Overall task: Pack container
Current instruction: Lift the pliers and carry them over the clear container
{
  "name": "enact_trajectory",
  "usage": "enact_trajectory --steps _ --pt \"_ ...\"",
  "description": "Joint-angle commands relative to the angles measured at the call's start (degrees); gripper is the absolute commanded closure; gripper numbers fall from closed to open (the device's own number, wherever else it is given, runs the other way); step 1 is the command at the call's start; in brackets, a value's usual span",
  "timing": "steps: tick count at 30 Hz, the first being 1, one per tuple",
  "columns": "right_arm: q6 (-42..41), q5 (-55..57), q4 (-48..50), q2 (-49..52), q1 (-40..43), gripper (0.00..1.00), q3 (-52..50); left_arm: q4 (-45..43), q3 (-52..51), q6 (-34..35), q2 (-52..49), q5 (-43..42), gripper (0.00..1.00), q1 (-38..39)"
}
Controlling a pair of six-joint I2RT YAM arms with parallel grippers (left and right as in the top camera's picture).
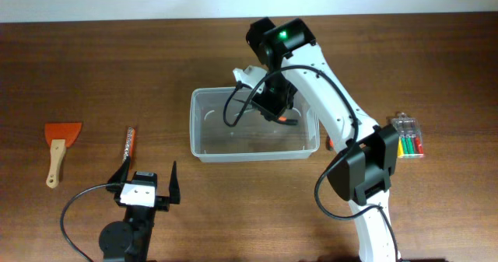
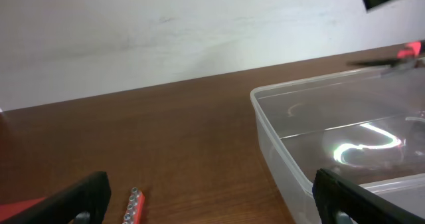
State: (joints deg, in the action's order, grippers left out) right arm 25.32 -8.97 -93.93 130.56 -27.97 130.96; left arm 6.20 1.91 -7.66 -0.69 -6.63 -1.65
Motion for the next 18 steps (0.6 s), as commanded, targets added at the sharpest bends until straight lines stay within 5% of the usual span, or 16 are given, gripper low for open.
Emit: enact_trajectory --steps 1,18 --pt "-0.7 -1.2 1.0 -1.6 -0.6 0.91 -2.3 -0.2 -0.4 0.3 0.3 -0.4 0.01 -0.3" --pt "-0.8 -2.7 8.2 -1.6 -0.6 0.86 -9.8 -0.2 -0.4 0.3 0.3 -0.4 0.01 -0.3"
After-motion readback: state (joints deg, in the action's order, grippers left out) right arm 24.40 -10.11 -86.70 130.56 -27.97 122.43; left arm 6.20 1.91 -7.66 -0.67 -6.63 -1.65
